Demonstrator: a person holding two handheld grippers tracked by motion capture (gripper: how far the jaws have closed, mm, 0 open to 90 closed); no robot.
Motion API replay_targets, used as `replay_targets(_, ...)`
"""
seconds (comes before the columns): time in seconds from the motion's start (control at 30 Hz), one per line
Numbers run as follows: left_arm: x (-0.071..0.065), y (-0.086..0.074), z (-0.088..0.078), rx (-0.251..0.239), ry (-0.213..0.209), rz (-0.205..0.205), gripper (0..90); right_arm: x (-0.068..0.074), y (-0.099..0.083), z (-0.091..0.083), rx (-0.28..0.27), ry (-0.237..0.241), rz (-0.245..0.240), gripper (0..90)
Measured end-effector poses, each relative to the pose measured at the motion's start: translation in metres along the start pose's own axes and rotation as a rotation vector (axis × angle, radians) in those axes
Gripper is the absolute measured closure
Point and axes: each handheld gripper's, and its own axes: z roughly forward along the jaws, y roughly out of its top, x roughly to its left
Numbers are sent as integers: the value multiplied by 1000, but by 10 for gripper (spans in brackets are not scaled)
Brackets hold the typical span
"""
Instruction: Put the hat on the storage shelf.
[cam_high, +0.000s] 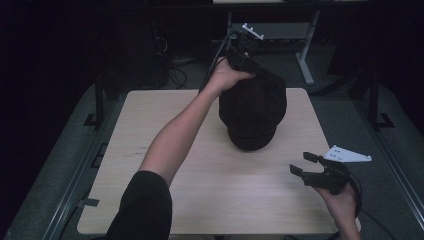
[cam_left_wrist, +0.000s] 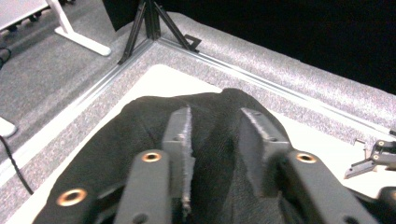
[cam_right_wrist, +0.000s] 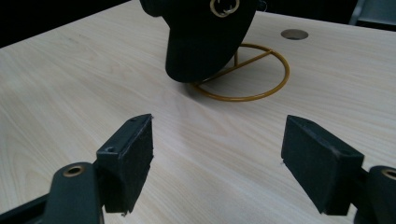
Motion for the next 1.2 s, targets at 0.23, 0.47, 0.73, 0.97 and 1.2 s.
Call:
replay_targets(0.23, 1, -5, -15, 6, 12, 21, 541, 1, -1, 2, 5, 6, -3, 247)
replay_targets(0.47, 3, -17, -31, -23, 34, 12, 468, 1, -4, 4, 20, 12, 6, 247)
replay_targets(0.73, 2, -42, -51, -32, 51, -16, 389, 3, -6, 6, 34, 13, 10, 230)
replay_targets(0.97, -1, -60, -62, -28, 55, -30, 368, 5, -7, 6, 36, 2, 8, 211)
replay_targets(1.2, -2, -77, -73, -34, 56, -38, 340, 8, -6, 11, 47, -11, -20, 200)
